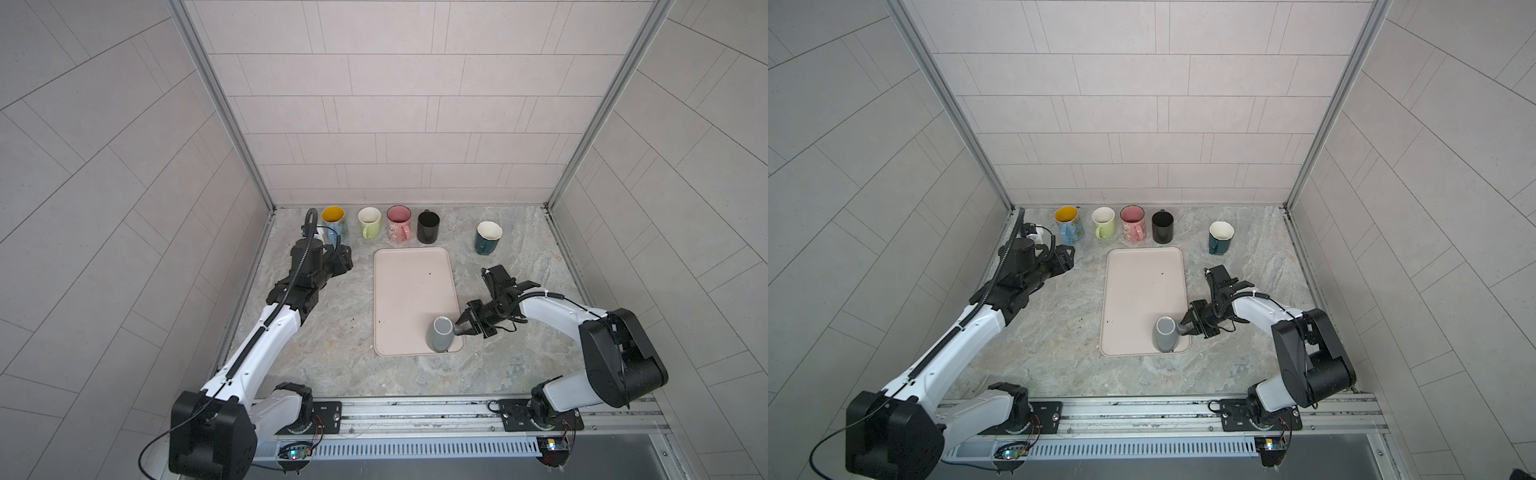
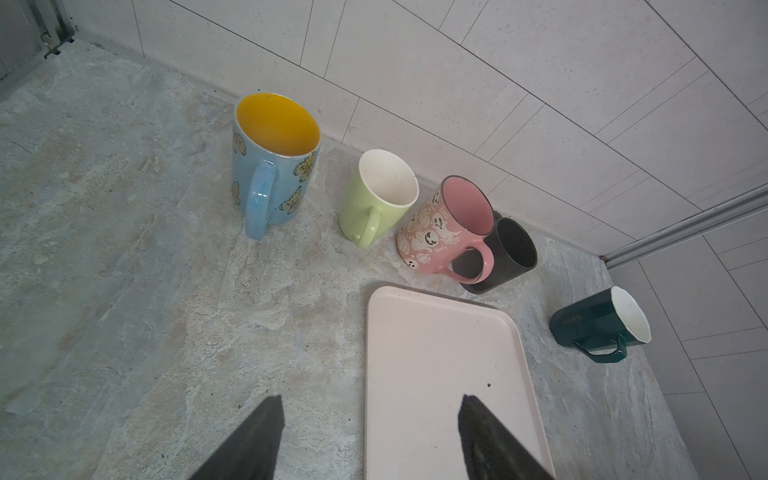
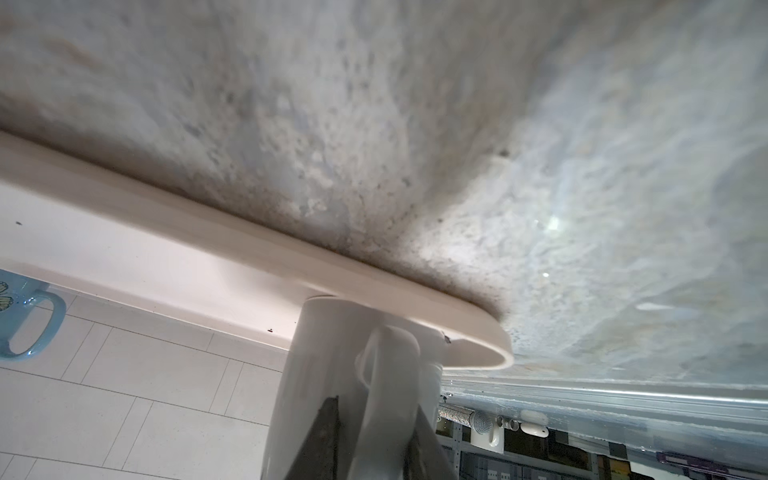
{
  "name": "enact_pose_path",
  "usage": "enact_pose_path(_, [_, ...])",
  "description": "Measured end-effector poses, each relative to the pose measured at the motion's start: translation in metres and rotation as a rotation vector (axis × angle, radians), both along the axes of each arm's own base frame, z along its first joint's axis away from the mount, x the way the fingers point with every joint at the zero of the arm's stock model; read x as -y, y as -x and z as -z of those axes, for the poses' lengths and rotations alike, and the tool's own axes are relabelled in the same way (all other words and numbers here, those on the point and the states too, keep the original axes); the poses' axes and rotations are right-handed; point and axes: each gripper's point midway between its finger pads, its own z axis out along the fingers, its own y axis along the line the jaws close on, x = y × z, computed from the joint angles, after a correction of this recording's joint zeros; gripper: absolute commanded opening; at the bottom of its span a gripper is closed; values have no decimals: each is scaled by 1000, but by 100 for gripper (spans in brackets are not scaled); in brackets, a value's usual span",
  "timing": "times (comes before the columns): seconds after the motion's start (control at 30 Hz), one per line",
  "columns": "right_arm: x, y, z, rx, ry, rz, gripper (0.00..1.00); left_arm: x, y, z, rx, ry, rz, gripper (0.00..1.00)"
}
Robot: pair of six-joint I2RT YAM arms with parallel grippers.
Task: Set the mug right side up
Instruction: 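Close the right gripper on the grey mug's handle and lift it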
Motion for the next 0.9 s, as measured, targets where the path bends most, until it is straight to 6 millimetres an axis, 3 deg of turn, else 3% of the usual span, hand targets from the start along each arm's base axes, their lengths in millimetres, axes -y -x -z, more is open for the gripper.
enact_pose_path(0.23, [-3, -3, -1, 3, -20, 3, 1, 0, 0, 0, 0, 0, 0, 73])
enact_pose_path(0.6, [-6, -8, -3, 39, -28, -13, 0, 0, 0, 0, -1, 2, -1, 73])
enact_pose_path(0.77, [-12, -28, -11, 157, -48, -32, 0, -1, -1, 1, -4, 5, -2, 73])
enact_pose_path(0.9, [-20, -57, -34, 311, -75, -58, 0, 0, -1, 4, -13, 11, 1, 73])
